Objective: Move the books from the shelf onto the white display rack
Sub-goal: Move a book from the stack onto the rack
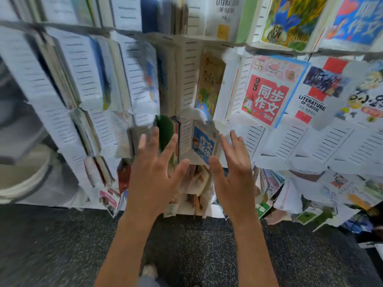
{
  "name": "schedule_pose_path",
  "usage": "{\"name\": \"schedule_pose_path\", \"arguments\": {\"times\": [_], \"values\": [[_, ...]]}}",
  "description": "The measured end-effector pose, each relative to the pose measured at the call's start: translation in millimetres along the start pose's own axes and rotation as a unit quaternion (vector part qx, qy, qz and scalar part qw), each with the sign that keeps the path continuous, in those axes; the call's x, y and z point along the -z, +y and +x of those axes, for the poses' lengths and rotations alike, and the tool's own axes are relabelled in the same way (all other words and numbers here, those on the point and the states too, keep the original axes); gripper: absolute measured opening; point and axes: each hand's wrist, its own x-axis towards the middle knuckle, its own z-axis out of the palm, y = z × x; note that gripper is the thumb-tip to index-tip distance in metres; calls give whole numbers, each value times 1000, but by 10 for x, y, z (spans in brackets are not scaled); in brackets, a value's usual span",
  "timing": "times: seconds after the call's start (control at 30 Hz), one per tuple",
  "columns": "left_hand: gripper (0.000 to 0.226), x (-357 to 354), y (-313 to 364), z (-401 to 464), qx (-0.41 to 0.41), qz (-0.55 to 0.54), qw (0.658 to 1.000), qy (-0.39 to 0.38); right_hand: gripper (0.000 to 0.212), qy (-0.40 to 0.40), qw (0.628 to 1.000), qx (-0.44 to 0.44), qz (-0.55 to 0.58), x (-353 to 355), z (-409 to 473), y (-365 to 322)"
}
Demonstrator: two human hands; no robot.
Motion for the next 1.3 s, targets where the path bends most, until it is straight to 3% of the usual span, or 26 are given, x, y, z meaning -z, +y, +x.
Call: {"name": "schedule_pose_path", "arguments": {"times": [0.4, 0.63, 0.93, 1.3], "values": [[75, 1432, -469, -803, 31, 48, 991, 118, 70, -64, 988, 140, 32, -26, -303, -1481], [65, 2260, -1466, -1710, 89, 44, 984, 148, 74, -90, 970, 214, 74, -626, -1008, -2588], [76, 3220, -2687, -2852, 146, 50, 969, 195, 70, -152, 952, 244, 110, -1505, -1997, -3900], [68, 3978, -3769, -3096, 228, 43, 949, 215, 69, -231, 922, 285, 125, -2408, -2205, -5027]]}}
